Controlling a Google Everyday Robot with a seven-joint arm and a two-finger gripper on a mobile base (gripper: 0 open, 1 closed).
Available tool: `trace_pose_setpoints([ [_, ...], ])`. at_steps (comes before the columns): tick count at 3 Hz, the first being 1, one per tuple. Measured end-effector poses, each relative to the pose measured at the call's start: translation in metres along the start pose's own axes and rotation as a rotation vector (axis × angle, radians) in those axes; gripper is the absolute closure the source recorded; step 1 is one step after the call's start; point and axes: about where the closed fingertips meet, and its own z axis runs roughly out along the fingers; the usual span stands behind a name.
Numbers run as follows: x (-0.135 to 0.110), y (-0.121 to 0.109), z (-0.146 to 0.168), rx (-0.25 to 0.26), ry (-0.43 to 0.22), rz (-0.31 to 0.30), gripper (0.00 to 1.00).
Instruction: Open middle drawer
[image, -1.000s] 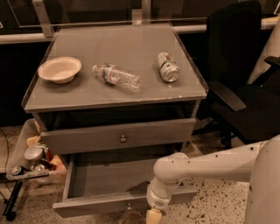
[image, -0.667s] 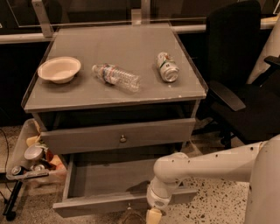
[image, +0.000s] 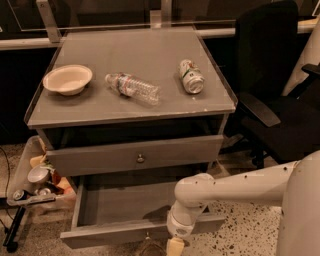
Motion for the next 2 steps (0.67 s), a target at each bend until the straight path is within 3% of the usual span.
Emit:
trace_pose_setpoints([
  [1, 0.0040, 0.0048, 0.0101, -0.039, 0.025, -0.006, 0.00],
  [2, 0.0022, 0.0023, 0.0084, -0.039, 0.025, -0.006, 0.00],
])
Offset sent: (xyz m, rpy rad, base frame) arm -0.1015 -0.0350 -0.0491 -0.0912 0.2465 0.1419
